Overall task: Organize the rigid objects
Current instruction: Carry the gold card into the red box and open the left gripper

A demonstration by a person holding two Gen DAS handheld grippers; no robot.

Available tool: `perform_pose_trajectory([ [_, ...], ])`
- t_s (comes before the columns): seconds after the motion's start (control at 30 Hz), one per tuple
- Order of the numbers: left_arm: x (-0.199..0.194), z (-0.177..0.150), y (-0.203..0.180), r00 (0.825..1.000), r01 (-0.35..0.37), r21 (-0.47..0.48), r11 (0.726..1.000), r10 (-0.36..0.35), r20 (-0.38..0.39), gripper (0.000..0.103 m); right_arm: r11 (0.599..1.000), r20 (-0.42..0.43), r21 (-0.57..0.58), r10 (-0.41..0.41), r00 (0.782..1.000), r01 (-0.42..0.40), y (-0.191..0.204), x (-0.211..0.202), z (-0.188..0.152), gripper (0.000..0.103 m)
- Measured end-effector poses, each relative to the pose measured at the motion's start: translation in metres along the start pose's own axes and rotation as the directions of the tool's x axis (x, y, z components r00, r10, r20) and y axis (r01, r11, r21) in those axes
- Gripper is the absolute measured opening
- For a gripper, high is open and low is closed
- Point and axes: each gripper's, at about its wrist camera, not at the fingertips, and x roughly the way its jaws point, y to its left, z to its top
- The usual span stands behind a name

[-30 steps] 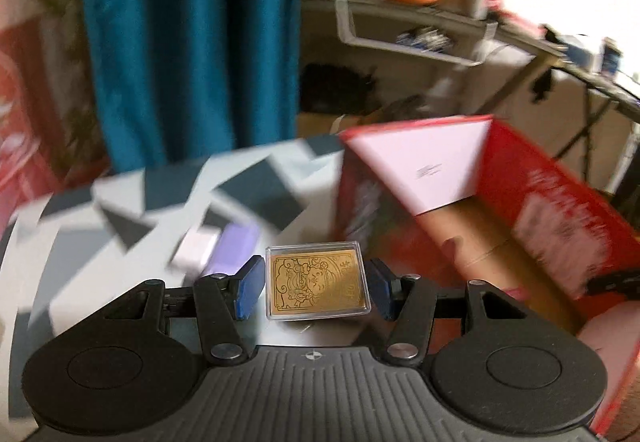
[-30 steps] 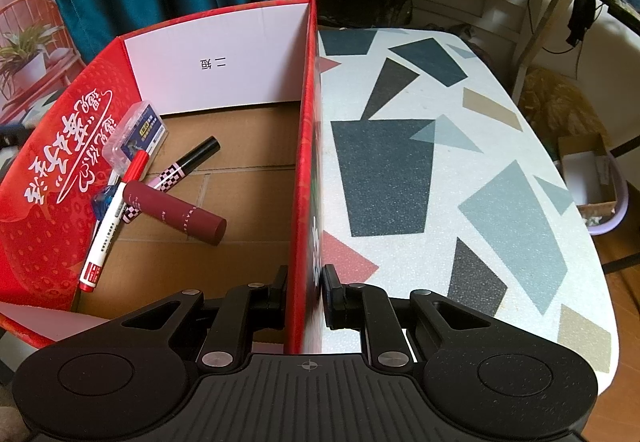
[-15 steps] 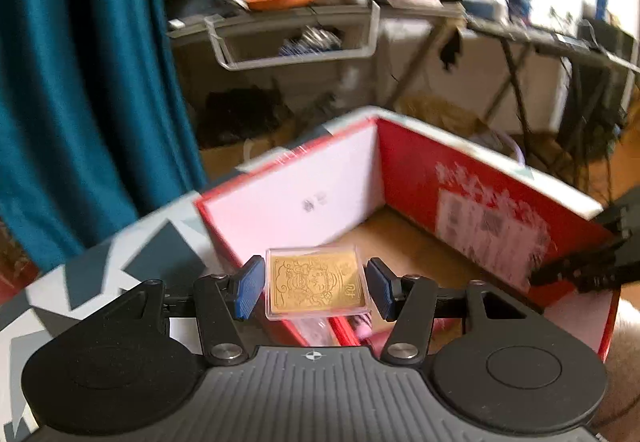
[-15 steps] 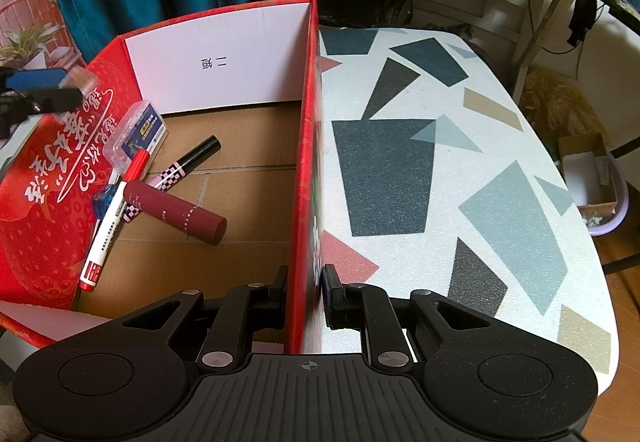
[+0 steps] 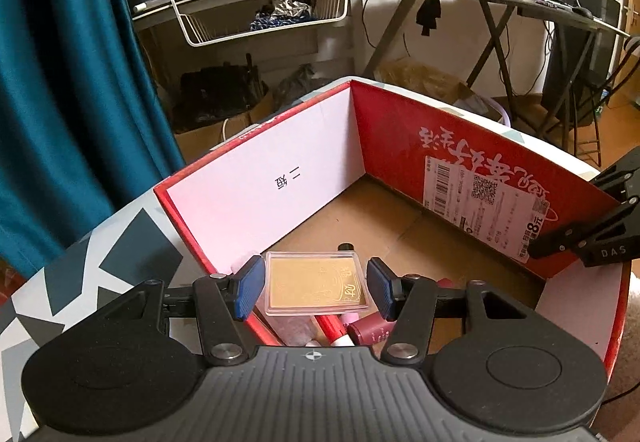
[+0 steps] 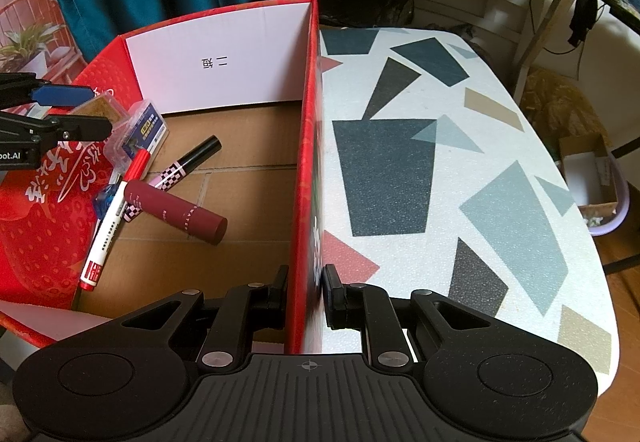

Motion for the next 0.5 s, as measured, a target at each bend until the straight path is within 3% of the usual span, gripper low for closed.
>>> perform_pose_trajectory([
  [0.5, -0.015, 0.001, 0.007, 0.999, -0.015, -0.055, 0.998, 0.017, 0.038, 0.059, 1.000, -0.003, 0.001, -0.001, 1.000, 0.001, 0.000, 0.000, 0.000, 0.016],
])
